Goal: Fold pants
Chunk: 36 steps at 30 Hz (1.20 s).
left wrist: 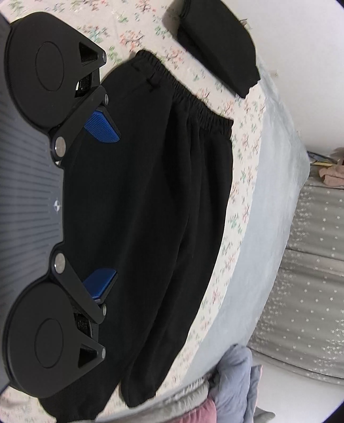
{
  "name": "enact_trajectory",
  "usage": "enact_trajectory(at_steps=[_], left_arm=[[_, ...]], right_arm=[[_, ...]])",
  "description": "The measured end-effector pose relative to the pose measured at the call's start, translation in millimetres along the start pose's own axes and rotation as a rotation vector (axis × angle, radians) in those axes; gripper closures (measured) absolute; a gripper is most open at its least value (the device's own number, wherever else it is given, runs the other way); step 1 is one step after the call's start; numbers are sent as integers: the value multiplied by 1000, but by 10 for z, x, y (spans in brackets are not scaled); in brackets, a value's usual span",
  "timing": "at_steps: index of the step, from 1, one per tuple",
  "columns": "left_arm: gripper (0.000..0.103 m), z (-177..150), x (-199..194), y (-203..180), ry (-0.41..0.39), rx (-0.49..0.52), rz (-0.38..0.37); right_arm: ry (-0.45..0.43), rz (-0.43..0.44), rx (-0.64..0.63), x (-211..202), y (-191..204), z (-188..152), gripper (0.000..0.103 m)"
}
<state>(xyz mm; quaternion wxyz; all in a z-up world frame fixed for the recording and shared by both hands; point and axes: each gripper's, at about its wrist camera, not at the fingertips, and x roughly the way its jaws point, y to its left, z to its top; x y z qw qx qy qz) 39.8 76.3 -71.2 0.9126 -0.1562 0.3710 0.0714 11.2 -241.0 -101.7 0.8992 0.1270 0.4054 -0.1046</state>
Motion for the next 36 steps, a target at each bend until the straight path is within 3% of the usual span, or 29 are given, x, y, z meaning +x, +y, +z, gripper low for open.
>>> enact_trajectory(at_steps=[1,4,8,11,14,16,20,22,24,27,36], left_arm=[[0,8,13,22,-8,11,17],[0,21,8,34,-41,43,8],[0,16,116,66,-22,63,9],[0,52,185,234,-16,22,12],[0,100,257,468,0,-30,65],[0,129,340,691,45,-91,75],[0,144,547,1297,163,-318,2],[0,112,578,1614,162,-455,-3],[0,115,602,1847,144,-529,13],[2,146,626,2000,146,-509,52],[4,155,643,2398,157,-577,56]], right_arm=[[37,-5,10,-9,-19,-26,0],[40,-26,1,-44,-29,-46,0],[-31,10,-22,-80,81,-45,0],[-78,2,-88,-166,170,-45,0],[-97,9,-82,-93,110,-34,0],[-68,-2,-39,21,-28,-31,0],[90,10,163,419,-481,-38,0],[153,43,307,573,-750,-77,0],[162,81,440,651,-974,-112,1],[159,62,535,720,-1172,-115,2],[92,-65,568,632,-1348,-142,8]])
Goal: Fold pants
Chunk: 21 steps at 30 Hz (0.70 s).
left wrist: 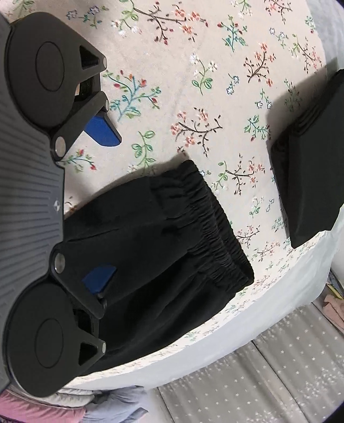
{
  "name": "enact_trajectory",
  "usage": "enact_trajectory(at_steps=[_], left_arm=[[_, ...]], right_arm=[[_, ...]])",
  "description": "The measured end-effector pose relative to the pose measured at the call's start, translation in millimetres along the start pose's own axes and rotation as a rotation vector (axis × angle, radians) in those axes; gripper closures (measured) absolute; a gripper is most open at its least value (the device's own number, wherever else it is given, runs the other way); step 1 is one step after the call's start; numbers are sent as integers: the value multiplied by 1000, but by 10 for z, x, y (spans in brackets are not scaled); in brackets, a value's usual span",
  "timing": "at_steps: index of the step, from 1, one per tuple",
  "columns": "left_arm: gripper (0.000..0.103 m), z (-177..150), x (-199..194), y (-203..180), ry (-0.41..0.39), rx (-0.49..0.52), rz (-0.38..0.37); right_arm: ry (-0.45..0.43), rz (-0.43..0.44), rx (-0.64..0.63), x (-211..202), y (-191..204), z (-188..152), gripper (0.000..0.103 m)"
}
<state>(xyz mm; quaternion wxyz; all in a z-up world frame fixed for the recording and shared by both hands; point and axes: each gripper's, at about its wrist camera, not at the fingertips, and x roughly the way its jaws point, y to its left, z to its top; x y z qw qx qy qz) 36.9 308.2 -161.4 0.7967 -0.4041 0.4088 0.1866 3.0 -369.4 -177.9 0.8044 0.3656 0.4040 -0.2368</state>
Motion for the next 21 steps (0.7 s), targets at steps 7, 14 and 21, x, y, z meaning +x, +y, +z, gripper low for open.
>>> enact_trajectory(at_steps=[7,14,21], left_arm=[[6,24,253,-79,7,6,24],[66,12,324,-232,-90,93,127],[94,127,163,-49,-125,-15,20]], right_arm=[[-42,-11,90,-20,-176,91,21],[-94,-45,48,33,-117,121,33],[-116,-2,7,53,-27,158,96]])
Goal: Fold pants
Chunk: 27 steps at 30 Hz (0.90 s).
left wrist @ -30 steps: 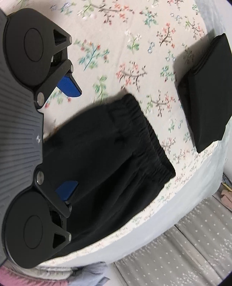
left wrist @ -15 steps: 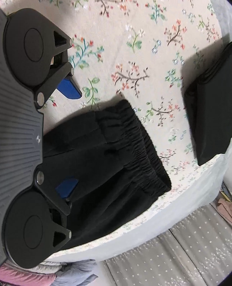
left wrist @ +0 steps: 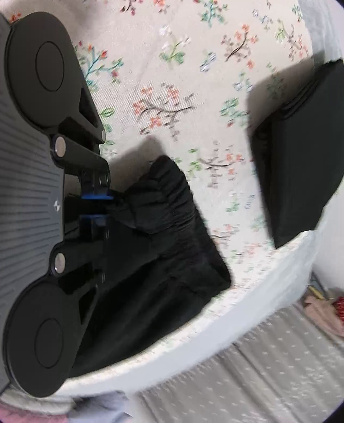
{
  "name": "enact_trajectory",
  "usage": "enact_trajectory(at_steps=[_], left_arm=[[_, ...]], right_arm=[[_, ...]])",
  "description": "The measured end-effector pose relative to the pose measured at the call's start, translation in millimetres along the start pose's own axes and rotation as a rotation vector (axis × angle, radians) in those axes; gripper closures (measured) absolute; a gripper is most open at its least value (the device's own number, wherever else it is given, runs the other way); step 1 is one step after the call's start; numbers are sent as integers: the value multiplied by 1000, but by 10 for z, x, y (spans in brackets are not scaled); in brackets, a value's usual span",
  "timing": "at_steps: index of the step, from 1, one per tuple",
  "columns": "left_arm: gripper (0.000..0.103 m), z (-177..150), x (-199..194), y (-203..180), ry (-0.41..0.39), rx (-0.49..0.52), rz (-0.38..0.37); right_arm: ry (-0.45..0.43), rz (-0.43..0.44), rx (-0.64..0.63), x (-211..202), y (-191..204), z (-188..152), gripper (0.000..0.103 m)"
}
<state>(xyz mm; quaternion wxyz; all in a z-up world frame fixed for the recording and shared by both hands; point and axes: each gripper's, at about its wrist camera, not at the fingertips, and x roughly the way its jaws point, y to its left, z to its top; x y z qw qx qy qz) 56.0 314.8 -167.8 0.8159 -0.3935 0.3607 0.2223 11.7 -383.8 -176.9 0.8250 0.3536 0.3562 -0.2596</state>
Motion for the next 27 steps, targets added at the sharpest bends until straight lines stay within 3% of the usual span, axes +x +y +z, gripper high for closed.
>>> enact_trajectory(at_steps=[5,7,12,14,18,21,23,25,27], left_arm=[[95,113,-376,118,-71,-25,-41],[95,134,-502,197,-94,-28,-34],[95,92,-729,488,-65,-123,-91],[95,42,-773,560,-58,-126,-74],[95,-16,-881,652,-55,-134,-59],[95,-60,-827,566,-48,-51,-3],[89,-100,-687,534,-1,11,71],[85,-120,-578,630,52,-26,89],[75,-116,-554,717,71,-58,89]], right_arm=[[-108,74,-38,-353,-1,-30,99],[-109,97,-61,-443,-7,-61,99],[-98,149,-105,-672,16,-139,99],[-126,164,-128,-868,20,-181,100],[-93,105,-192,-835,19,-234,100],[-29,62,-256,-667,13,-293,100],[-24,36,-311,-635,46,-347,100],[-20,15,-332,-602,59,-365,99],[-9,15,-309,-576,26,-353,99]])
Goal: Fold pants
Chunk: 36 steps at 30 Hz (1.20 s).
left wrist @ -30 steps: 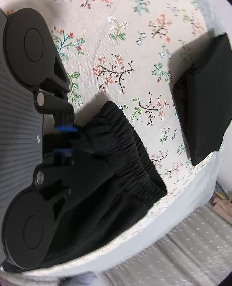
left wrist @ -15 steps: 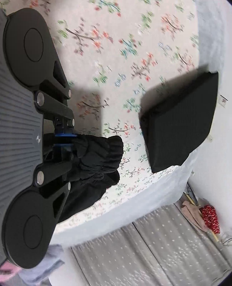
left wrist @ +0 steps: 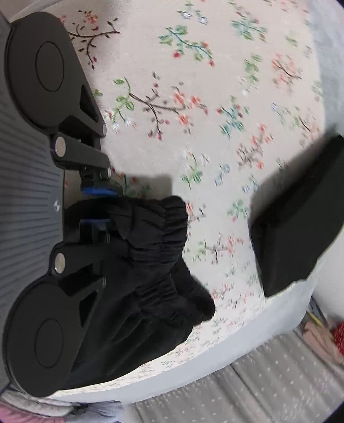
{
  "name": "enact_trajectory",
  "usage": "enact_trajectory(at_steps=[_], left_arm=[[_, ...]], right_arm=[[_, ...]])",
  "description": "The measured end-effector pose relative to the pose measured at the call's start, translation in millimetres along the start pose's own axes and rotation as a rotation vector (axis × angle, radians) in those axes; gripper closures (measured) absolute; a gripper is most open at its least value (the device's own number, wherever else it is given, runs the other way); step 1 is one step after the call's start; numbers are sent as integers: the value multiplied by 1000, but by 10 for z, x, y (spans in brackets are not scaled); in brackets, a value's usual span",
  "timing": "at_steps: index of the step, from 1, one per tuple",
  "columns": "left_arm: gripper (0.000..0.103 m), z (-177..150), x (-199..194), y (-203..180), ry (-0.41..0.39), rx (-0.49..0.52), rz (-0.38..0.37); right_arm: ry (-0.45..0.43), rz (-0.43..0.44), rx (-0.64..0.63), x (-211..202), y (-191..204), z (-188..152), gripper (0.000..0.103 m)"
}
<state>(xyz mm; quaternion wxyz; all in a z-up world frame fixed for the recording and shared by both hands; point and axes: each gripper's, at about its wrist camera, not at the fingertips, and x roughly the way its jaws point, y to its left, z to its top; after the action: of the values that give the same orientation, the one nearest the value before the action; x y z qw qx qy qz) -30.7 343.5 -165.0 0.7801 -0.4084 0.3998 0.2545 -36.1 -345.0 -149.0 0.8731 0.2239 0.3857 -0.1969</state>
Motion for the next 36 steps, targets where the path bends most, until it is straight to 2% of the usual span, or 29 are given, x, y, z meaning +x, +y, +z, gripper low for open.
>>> enact_trajectory(at_steps=[2,5,8,11,14,16,18,20,21,23,26,28,30,32,34,36], left_arm=[[59,17,-36,13,-1,10,12],[47,11,-108,20,-2,1,19],[41,45,-129,83,16,-31,17],[37,58,-175,89,24,-63,11],[29,82,-282,121,7,-96,-1],[27,90,-381,157,-43,-123,15],[27,93,-548,180,-154,-144,112],[27,89,-708,115,-286,-95,187],[26,90,-742,52,-319,-49,194],[24,87,-694,-49,-300,13,160],[24,44,-521,-157,-197,40,84],[24,-2,-452,-265,-162,69,38],[23,-34,-437,-404,-163,116,14],[16,-54,-420,-542,-173,161,8],[12,-43,-390,-652,-174,201,5],[10,-38,-330,-751,-162,239,10]], right_arm=[[-6,13,35,-29,-60,21,99],[-55,10,44,-143,-48,47,97],[-114,-24,58,-283,-40,97,91],[-192,-136,56,-386,-39,127,87],[-175,-95,61,-350,-70,155,87],[-147,-68,51,-280,-42,153,87],[-143,-77,28,-235,9,155,87],[-144,-70,15,-222,54,159,84],[-144,-61,10,-222,76,159,81],[-142,-46,-2,-221,136,131,75],[-125,-35,-47,-164,272,95,67],[-112,-36,-76,-118,348,71,58],[-104,-40,-96,-79,405,54,53],[-99,-39,-110,-52,445,43,48],[-94,-39,-124,-20,477,39,38],[-86,-43,-136,19,503,34,36]])
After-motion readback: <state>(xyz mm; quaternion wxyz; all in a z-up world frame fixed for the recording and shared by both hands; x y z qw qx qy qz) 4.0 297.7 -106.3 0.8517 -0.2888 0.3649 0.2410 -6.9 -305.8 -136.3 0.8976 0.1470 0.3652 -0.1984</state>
